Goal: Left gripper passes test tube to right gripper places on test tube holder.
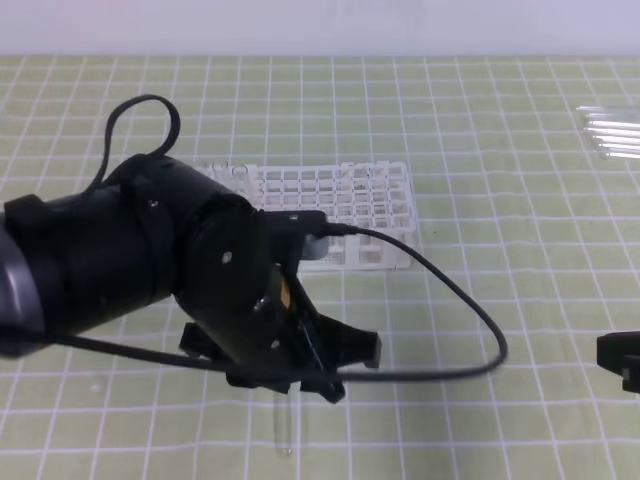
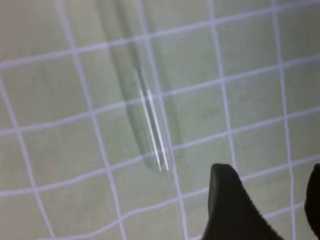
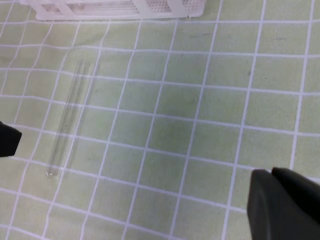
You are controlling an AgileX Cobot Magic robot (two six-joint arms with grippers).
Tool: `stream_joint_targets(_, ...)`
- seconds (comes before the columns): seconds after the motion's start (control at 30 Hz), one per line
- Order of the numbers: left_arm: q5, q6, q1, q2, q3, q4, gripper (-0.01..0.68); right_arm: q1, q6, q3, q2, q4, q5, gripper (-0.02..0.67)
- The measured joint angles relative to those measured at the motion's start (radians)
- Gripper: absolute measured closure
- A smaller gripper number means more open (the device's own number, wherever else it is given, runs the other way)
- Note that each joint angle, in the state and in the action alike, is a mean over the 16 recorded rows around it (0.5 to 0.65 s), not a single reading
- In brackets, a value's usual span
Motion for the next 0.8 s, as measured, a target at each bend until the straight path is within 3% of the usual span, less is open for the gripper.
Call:
stream_joint_targets(0.23, 0.079, -0.138, -0.016, 0.037, -0.033, 0.042, 0.642, 0.0, -0.001, 0.0, 0.0, 0.002, 0.0, 0.651)
stream_joint_targets(0.8, 0.209, -0.168, -0.039, 0.132, -0.144, 0.143, 0.632, 0.0, -0.002, 0.0, 0.0, 0.005, 0.0, 0.651)
